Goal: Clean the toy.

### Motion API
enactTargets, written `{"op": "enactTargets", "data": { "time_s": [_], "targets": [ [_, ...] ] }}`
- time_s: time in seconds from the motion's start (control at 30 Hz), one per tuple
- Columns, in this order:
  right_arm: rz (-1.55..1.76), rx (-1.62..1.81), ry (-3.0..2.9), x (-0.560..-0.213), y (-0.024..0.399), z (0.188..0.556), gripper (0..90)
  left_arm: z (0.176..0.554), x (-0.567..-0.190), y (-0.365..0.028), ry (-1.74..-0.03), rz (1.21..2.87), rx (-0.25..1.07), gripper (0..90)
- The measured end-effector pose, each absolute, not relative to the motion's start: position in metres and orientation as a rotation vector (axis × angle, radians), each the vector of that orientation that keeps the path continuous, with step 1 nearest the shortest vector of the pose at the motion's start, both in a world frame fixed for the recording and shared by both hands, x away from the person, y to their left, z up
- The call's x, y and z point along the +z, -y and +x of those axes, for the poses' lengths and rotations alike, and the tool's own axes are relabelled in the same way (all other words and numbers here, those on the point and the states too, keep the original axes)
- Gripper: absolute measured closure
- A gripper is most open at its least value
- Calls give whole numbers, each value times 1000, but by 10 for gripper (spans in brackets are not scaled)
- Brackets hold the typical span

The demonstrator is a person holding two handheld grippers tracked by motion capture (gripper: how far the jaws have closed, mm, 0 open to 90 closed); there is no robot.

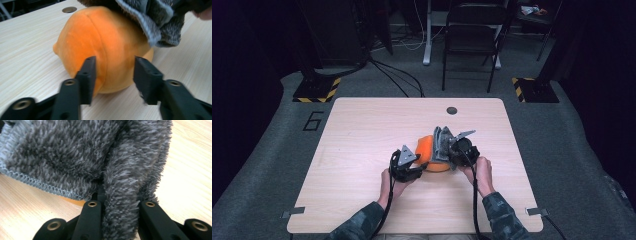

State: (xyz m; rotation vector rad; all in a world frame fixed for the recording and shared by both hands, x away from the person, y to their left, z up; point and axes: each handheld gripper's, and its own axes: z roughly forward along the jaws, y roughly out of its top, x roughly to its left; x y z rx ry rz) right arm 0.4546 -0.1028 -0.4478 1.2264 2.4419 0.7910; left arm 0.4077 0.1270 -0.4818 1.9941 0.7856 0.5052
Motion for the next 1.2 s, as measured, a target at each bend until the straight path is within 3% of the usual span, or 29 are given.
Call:
{"op": "enactTargets", "data": {
  "time_s": [0.13, 0.33, 0.47, 0.63, 0.77, 1.2],
  "targets": [
    [1244, 813, -2451, -448, 105, 455, 779, 407, -488, -121, -771, 2039, 561, 481],
    [1239, 800, -2448, -446, 105, 455, 778, 412, -496, -125, -775, 2013, 534, 753],
    [1211, 816, -2434, -430, 105, 450, 778, 411, -495, -125, -763, 2000, 523, 814],
    [1105, 892, -2424, -414, 85, 438, 778, 408, -491, -119, -732, 1989, 515, 827],
    [1043, 776, -2433, -424, 69, 435, 778, 408, -492, -118, -738, 1991, 494, 829],
    [1194, 681, -2449, -445, 103, 448, 779, 410, -492, -121, -749, 1985, 477, 826]
  ]
}}
